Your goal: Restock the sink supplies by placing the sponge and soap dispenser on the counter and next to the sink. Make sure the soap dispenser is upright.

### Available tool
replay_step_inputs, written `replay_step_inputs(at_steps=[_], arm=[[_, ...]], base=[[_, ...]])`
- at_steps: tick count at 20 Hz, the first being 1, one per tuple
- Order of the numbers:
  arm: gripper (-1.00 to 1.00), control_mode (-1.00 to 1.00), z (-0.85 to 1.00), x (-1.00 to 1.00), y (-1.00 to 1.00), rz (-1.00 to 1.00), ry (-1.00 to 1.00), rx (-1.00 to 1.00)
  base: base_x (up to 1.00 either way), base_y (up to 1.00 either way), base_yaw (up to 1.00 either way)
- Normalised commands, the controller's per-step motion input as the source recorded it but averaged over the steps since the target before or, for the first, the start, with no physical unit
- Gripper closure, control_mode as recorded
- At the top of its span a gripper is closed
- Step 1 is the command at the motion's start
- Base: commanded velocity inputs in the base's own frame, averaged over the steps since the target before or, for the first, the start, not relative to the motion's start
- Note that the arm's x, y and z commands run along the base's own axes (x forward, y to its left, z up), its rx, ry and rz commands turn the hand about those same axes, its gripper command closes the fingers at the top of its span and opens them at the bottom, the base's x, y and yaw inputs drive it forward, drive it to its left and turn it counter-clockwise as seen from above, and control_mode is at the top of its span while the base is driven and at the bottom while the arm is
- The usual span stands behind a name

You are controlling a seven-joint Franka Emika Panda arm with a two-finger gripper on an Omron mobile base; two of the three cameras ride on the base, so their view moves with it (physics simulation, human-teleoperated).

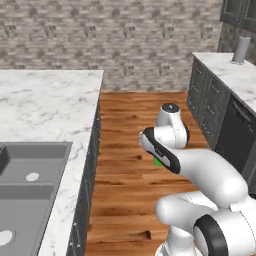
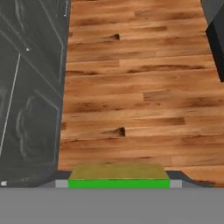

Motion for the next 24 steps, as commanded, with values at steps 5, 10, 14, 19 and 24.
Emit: replay_step_inputs(at_steps=[5, 10, 14, 19, 24], arm=[[1.00, 1.00, 0.00, 0.00, 0.00, 0.00, 0.00, 0.00], [1.00, 1.00, 0.00, 0.00, 0.00, 0.00, 0.00, 0.00], [1.00, 1.00, 0.00, 0.00, 0.00, 0.00, 0.00, 0.00], [1.00, 1.00, 0.00, 0.00, 0.00, 0.00, 0.00, 0.00], [1.00, 1.00, 0.00, 0.00, 0.00, 0.00, 0.00, 0.00]], base=[[0.17, -0.04, 0.70], [0.88, -0.46, 0.63], [1.00, -0.56, 0.50], [0.97, -0.25, 0.47], [0.80, -0.10, 0.46]])
